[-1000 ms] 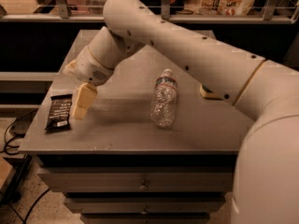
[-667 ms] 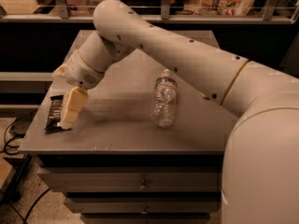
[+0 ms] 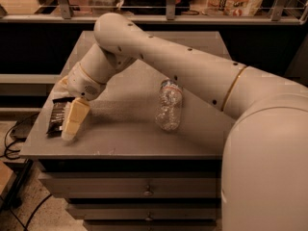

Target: Pick rxbar chocolate

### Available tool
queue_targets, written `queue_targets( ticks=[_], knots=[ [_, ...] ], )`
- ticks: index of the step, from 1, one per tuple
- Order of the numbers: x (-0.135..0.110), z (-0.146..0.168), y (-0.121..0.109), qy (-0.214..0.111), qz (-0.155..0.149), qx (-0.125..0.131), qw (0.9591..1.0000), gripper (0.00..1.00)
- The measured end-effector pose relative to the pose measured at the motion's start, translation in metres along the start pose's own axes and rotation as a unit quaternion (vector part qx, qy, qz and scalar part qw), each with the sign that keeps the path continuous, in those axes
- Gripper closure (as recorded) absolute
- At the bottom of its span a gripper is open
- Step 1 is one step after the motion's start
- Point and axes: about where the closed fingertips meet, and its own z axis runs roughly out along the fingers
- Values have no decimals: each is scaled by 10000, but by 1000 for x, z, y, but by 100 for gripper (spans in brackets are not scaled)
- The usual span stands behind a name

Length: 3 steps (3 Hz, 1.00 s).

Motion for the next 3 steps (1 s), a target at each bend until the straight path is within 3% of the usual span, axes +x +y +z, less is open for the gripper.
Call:
queue_targets(
  ticks=[1, 2, 3],
  knots=[
    [13, -1, 2, 30, 273, 49, 9996, 19],
    [14, -4, 3, 4, 435, 115, 9990, 50],
    [12, -6, 3, 4, 435, 115, 9990, 72]
  ],
)
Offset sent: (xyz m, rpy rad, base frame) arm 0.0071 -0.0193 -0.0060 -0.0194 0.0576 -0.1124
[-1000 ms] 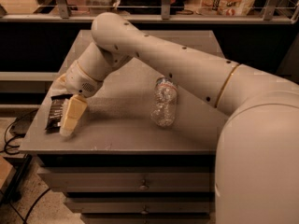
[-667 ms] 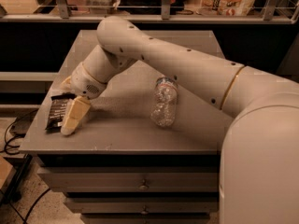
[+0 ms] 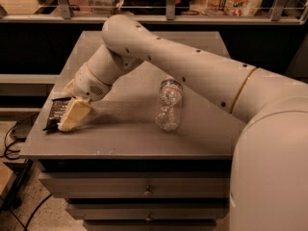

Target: Pick rxbar chocolate

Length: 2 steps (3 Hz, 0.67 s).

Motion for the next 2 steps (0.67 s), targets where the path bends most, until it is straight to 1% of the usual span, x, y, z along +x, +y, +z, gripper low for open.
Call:
queue_targets(
  ticks=[1, 2],
  knots=[
    [-4, -3, 0, -1, 0, 0, 10000, 96],
    [-4, -4, 0, -2, 0, 2, 10000, 100]
  ],
)
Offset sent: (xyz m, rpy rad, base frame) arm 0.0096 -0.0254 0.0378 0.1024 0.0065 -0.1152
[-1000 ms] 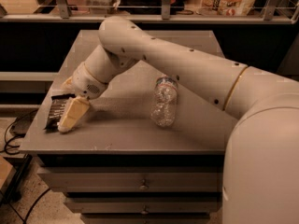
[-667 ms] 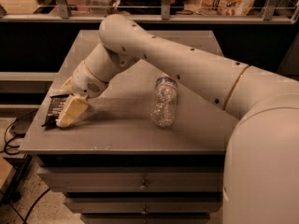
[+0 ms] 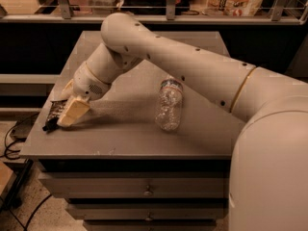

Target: Pick rxbar chocolate

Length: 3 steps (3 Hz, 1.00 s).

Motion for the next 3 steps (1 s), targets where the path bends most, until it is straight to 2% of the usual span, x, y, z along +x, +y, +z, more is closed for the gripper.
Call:
queue_targets(
  ticks=[1, 2, 3],
  knots=[
    [-8, -41, -3, -200, 33, 390, 9990, 100],
    [-23, -106, -7, -282, -134, 943, 9951, 100],
    [-35, -173, -13, -323, -271, 1409, 9891, 100]
  ],
)
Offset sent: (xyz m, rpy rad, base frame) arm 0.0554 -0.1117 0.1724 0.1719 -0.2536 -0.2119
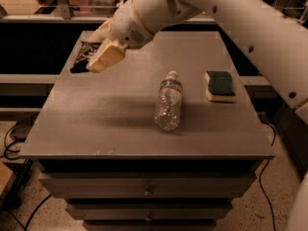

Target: Pick rxbar chocolate

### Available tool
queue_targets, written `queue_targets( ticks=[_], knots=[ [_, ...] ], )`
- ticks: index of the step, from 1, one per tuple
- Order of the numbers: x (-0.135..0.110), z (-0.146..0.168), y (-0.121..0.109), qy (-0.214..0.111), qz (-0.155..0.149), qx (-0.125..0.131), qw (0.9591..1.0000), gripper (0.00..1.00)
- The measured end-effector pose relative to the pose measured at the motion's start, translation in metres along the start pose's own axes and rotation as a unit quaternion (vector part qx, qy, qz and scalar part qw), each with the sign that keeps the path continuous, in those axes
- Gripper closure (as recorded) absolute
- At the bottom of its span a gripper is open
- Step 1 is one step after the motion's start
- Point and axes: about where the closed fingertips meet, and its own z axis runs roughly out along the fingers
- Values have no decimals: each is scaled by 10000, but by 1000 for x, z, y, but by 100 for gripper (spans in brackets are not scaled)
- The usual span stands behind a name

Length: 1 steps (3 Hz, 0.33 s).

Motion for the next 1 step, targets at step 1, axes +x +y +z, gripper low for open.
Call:
queue_targets(
  ticks=[1],
  knots=[
    [-7, -6, -5, -45, -46, 71, 10000, 100]
  ],
)
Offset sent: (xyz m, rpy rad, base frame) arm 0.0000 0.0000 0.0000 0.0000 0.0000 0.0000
